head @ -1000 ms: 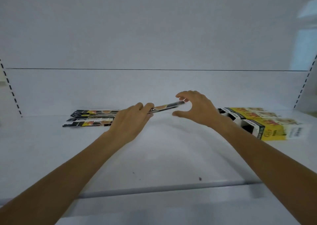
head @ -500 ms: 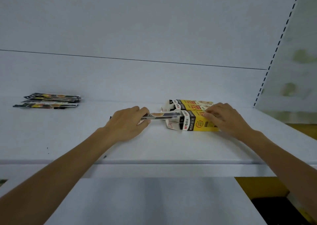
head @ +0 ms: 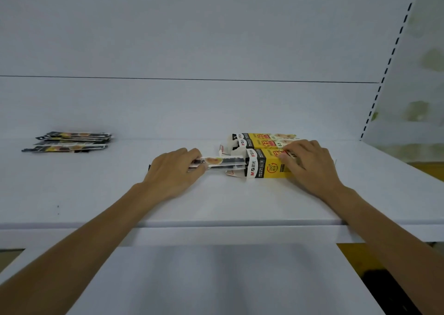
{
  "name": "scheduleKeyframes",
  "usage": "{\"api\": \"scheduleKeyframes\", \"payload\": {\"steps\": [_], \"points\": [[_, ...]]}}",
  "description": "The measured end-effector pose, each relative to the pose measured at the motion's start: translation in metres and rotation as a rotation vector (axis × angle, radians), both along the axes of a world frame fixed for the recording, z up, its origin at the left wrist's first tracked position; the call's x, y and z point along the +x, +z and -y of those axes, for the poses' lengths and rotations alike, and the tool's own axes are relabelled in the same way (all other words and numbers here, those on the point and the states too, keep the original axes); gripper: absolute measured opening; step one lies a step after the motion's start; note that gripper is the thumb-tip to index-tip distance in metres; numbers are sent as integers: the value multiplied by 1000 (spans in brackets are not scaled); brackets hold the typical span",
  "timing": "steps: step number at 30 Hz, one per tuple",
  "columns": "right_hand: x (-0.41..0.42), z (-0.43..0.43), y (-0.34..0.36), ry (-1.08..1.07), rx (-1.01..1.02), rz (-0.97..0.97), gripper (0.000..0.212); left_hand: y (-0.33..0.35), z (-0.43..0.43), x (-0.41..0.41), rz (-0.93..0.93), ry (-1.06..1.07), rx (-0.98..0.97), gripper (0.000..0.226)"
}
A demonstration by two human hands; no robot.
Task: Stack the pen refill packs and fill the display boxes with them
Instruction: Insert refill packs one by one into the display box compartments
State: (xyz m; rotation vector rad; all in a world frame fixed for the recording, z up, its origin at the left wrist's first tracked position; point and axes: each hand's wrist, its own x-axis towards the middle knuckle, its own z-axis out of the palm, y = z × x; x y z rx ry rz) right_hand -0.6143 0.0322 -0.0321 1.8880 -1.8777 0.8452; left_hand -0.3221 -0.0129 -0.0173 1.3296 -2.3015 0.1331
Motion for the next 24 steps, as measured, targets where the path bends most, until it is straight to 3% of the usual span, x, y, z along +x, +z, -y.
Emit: {"api": "scheduleKeyframes", "payload": {"steps": [12, 20, 24], "points": [[1, 0, -1, -5, -22, -9, 69, 7, 22, -37, 2, -14, 100, 29], [1, 0, -2, -8, -32, -11, 68, 4, 25, -35, 155, 13, -158, 28], [3, 0, -3, -5, -48, -8, 69, -1, 24, -44, 200, 97, -152, 36]]}}
